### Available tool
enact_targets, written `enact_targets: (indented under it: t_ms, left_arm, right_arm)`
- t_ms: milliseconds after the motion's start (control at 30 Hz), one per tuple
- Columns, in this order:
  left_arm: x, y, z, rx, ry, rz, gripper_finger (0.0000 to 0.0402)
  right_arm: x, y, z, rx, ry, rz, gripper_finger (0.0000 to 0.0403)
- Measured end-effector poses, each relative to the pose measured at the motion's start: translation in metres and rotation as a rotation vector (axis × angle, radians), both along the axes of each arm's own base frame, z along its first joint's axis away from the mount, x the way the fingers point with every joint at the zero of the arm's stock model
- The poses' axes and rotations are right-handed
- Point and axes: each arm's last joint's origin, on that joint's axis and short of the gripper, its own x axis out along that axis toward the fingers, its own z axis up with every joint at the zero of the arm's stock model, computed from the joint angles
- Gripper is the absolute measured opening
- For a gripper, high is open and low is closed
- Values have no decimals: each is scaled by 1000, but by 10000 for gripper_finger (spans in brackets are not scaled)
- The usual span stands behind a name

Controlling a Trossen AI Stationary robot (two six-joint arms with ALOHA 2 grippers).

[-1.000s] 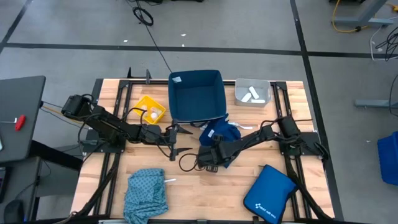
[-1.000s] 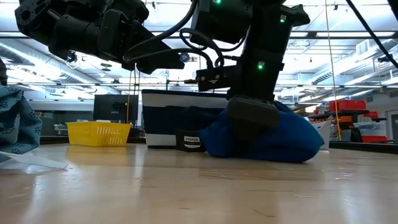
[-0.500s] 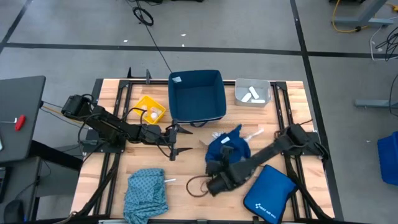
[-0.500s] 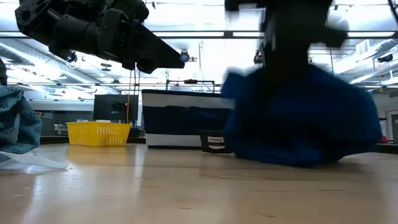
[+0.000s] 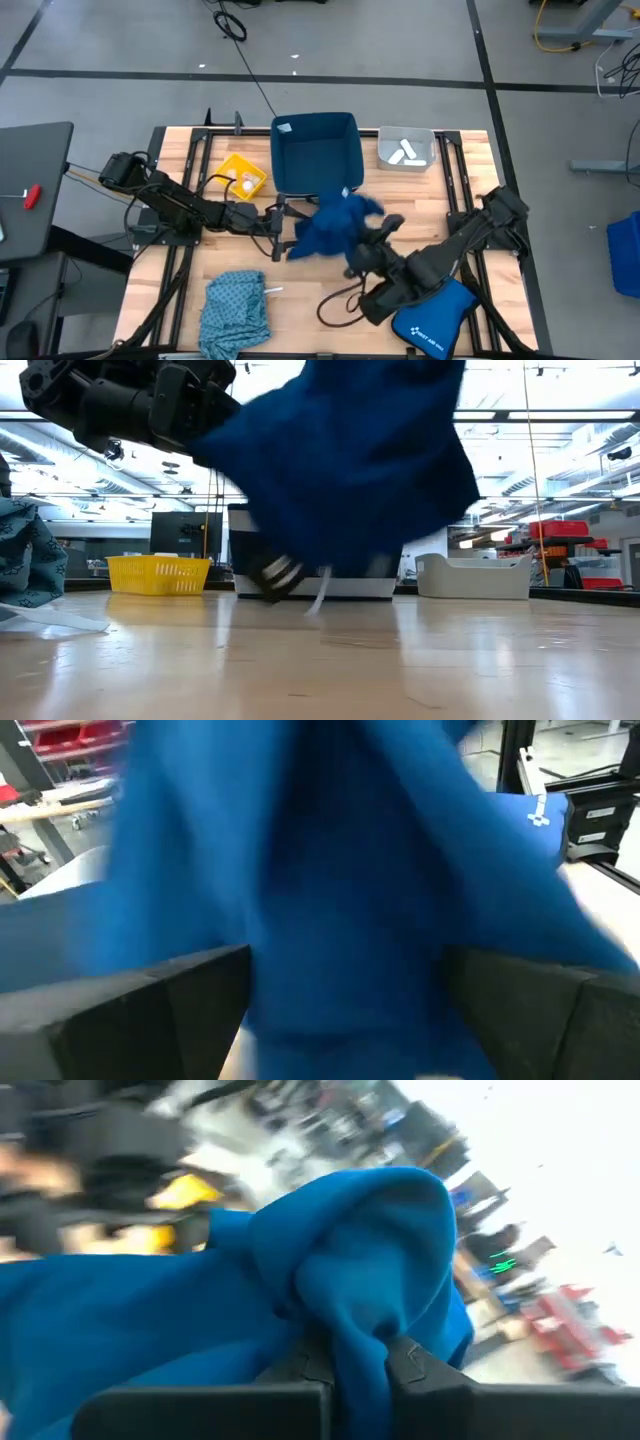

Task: Pick & place medical supplies in basket/bin
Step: Put the blue patient gown into the blue bin

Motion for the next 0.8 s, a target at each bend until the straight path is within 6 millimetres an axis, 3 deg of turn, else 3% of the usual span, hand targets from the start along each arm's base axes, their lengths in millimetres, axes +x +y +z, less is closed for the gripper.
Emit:
enact_targets:
  t_ms: [233, 467, 633, 800]
  left_arm:
    - [0, -2, 1, 11, -13, -11, 319]
    - [-1, -4, 3, 41, -32, 11, 319]
    - [-2, -9, 6, 61, -56, 10, 319]
    - [-2, -12, 6, 68, -53, -8, 319]
  right_arm:
    - [3, -33, 27, -184, -48, -137, 20]
    - [9, -60, 40, -202, -47, -222, 20]
    - [21, -79, 43, 59, 2, -108, 20]
    - [48, -90, 47, 360, 7, 227, 20]
